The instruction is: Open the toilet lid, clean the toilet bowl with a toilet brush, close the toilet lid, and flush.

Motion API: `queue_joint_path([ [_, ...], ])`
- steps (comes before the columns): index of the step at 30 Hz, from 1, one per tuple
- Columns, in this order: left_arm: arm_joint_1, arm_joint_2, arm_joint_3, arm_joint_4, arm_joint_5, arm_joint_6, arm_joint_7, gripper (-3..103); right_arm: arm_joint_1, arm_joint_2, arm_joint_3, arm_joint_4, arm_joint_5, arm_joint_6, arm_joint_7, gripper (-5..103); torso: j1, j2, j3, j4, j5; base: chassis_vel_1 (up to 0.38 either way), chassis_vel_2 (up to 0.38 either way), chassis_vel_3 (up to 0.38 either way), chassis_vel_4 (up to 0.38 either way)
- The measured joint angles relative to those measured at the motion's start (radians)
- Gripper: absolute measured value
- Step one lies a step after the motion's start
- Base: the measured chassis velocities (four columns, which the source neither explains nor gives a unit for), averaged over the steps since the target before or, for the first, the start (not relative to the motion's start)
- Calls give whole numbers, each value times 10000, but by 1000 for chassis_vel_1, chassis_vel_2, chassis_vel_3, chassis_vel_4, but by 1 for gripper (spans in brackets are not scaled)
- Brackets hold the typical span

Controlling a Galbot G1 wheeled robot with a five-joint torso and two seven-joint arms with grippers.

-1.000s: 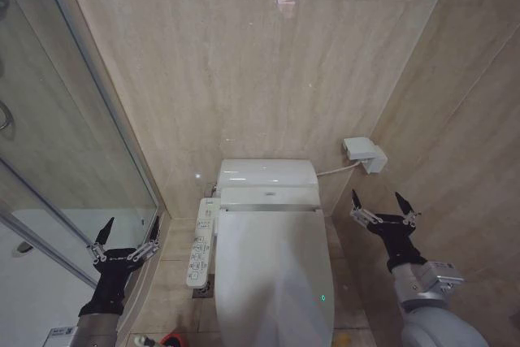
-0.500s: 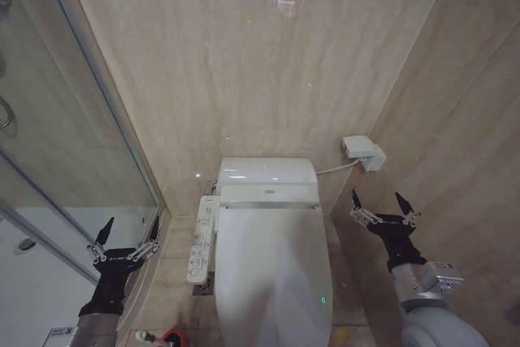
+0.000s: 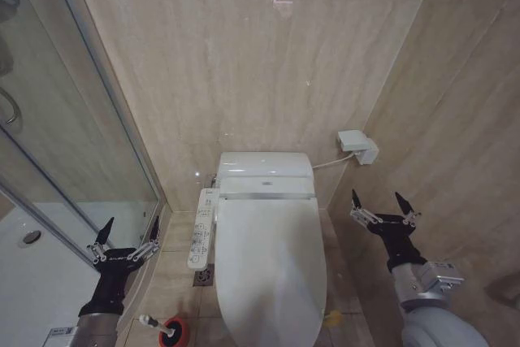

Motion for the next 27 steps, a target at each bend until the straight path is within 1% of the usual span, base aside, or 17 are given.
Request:
queue_joint_path([
  [6, 1, -1, 0, -1, 0, 0, 0, 100, -3, 0, 0, 0, 0, 0, 0, 100, -6, 0, -1, -3, 5, 104, -121, -115, 142],
  [9, 1, -1, 0, -1, 0, 0, 0, 100, -3, 0, 1, 0, 0, 0, 0, 100, -8, 1, -3, -2, -2, 236, -204, -216, 224],
  [10, 2, -1, -1, -1, 0, 0, 0, 100, -3, 0, 0, 0, 0, 0, -1, 100, -9, 2, -3, 3, 1, 261, -201, -244, 236],
  [12, 3, -1, -4, 0, 0, 0, -1, 100, -3, 0, 0, 0, 0, 0, 0, 100, -8, 2, -3, 1, -2, 251, -242, -252, 255],
  [13, 3, -2, -2, -1, 0, 0, -1, 100, -6, 0, 0, 0, 0, 0, 0, 100, -13, 4, -5, -4, 1, 228, -250, -260, 202],
  [15, 4, -2, -2, -3, 0, -1, 0, 100, -9, 0, 0, 0, 0, 0, 0, 100, -15, 5, -6, -4, 9, 228, -234, -265, 202],
  [16, 4, -2, 0, -2, 0, 0, 0, 100, -12, 0, 0, 0, 0, 0, 0, 100, -16, 6, -6, -5, -3, 217, -219, -175, 186],
  [17, 4, -2, -1, -1, 0, 0, 0, 100, -12, 0, 0, 0, 0, 0, 0, 100, -17, 6, -7, -4, -4, 121, -161, -175, 186],
  [20, 7, -2, -1, -2, 0, -1, -1, 100, -13, 0, 0, 0, 0, 0, 0, 100, -18, 7, -7, 1, 2, 104, -73, -66, 99],
  [27, -2, -1, -1, -2, 0, -1, 0, 100, 0, 0, 0, 0, 0, 0, 0, 100, 3, -1, 2, 1, -1, -30, 47, 30, -40],
])
